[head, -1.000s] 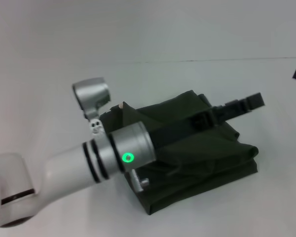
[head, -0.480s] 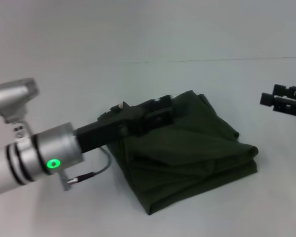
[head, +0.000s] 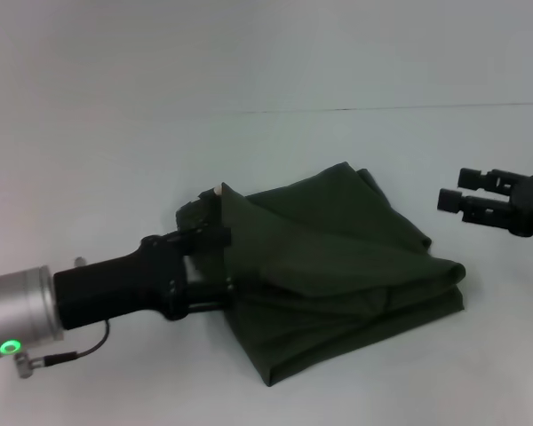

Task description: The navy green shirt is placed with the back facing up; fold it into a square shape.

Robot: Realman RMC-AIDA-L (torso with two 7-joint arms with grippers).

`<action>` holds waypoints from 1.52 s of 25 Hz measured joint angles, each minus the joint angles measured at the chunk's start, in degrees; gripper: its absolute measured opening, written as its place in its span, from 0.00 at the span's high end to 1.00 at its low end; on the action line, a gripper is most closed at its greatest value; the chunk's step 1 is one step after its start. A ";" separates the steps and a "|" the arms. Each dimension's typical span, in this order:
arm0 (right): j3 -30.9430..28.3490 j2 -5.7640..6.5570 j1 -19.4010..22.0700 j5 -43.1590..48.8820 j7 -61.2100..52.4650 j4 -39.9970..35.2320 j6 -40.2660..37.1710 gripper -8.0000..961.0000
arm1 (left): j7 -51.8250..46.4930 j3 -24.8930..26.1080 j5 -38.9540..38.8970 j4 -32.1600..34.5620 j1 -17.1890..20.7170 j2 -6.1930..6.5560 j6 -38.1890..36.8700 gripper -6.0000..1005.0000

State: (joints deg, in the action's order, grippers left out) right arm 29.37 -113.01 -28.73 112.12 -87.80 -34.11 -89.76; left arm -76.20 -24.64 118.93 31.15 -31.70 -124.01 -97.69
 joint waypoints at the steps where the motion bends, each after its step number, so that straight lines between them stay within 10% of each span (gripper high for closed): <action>1: 0.88 -0.01 -0.21 0.01 0.00 -0.13 -0.36 0.17 | 0.33 -0.45 0.17 0.71 0.58 0.00 -0.08 0.09; 11: 11.50 -3.34 -1.43 0.12 -1.93 -9.41 -3.17 0.18 | 0.67 -1.58 4.83 4.38 5.14 -0.06 -0.33 0.09; 38: 27.58 -6.48 -14.64 15.57 -7.52 -12.32 2.84 0.18 | 0.54 0.82 6.11 4.61 7.03 -0.13 1.00 0.09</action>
State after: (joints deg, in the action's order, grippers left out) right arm 56.95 -119.49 -43.37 127.69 -95.32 -46.43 -86.92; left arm -75.65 -23.82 125.04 35.76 -24.67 -124.14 -96.69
